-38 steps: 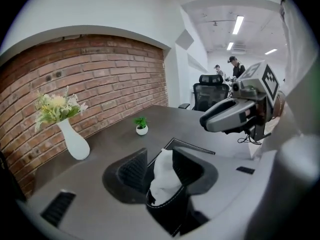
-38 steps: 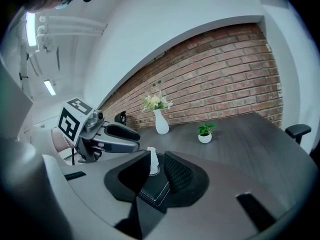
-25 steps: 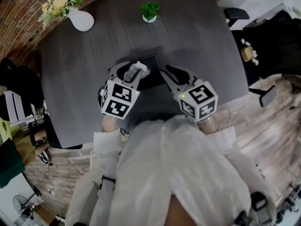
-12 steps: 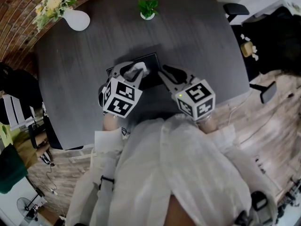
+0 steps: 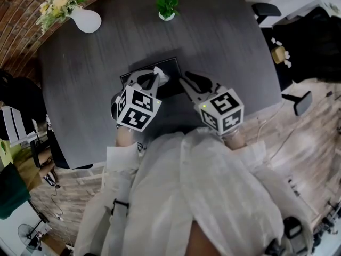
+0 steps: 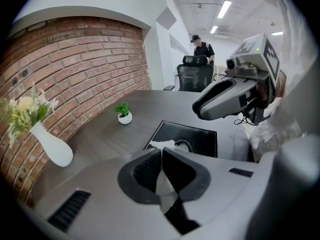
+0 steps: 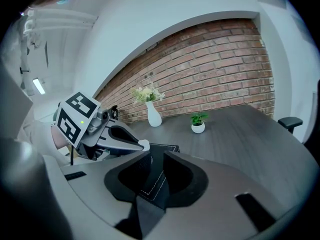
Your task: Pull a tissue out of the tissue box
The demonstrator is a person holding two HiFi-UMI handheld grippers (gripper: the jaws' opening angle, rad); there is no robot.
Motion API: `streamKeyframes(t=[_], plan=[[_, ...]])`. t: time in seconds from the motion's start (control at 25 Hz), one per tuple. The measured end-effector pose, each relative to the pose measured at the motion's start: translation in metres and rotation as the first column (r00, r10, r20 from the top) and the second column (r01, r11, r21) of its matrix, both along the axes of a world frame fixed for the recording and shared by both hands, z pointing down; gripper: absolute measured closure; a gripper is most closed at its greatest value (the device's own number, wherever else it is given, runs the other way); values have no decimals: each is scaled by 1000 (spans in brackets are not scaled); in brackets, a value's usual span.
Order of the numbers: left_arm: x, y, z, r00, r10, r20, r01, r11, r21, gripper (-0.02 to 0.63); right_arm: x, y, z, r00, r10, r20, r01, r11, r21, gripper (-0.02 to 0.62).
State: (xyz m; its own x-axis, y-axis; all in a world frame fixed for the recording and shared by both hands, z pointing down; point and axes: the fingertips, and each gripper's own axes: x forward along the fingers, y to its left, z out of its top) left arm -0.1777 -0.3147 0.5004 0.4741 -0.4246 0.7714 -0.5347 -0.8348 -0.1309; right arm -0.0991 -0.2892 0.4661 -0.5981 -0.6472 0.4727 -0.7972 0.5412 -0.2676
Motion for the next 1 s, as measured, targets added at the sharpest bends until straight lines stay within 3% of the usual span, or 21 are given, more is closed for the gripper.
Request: streamKeyframes(t=[1.0], plan=[[-14,6,-44,990,-100,-100,111,988,108,597,-2,10,-16,998,-50,-27,52,997,58,520]])
